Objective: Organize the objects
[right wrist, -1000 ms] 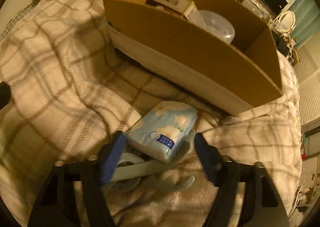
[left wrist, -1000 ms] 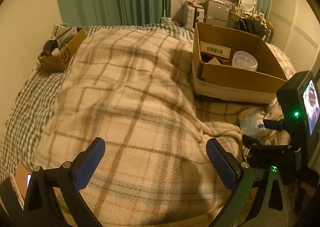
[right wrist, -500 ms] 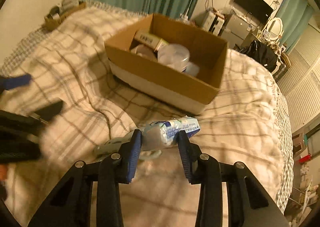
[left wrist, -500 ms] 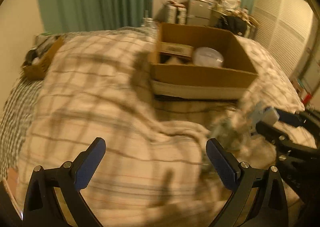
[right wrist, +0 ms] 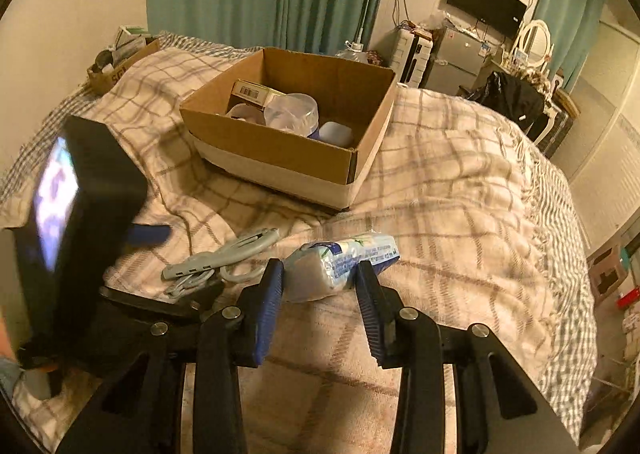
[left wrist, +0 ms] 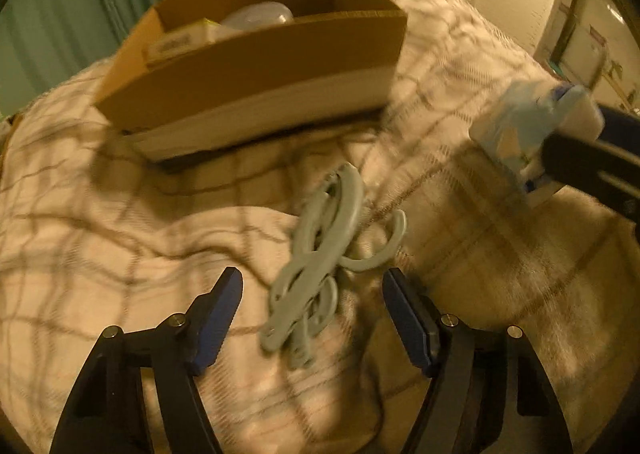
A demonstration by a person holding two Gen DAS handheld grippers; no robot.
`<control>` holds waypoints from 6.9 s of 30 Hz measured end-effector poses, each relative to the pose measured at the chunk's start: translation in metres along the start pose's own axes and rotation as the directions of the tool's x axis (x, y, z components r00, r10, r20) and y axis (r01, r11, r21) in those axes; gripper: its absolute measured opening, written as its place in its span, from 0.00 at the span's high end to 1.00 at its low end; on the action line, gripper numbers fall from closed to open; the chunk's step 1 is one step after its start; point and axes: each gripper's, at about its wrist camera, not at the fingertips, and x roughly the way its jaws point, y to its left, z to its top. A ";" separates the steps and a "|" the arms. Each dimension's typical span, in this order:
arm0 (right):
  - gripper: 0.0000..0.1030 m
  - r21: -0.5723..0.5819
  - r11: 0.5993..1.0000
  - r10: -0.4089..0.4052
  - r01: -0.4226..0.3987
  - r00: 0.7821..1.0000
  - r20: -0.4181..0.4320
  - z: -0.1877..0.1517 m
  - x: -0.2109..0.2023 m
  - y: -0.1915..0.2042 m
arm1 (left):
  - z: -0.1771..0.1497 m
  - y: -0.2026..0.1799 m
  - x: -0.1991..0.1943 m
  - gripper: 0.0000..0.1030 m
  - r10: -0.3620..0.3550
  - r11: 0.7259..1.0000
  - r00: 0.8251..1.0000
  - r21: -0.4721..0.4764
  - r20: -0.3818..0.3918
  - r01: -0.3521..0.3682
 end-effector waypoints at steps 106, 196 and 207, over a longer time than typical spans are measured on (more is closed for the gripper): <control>0.22 0.126 0.986 -0.139 0.111 0.958 0.251 0.183 -0.074 -0.046 | 0.148 0.087 -0.176 0.19 0.088 0.993 0.904 -0.111 0.419 -0.045; 0.00 0.217 0.962 -0.246 0.166 0.872 0.424 0.009 -0.069 0.019 | -0.038 0.068 -0.183 0.00 0.332 0.934 0.722 -0.320 0.607 -0.161; 0.00 0.219 0.961 -0.250 0.171 0.873 0.418 0.008 -0.067 0.018 | -0.037 0.066 -0.181 0.00 0.335 0.935 0.725 -0.305 0.601 -0.179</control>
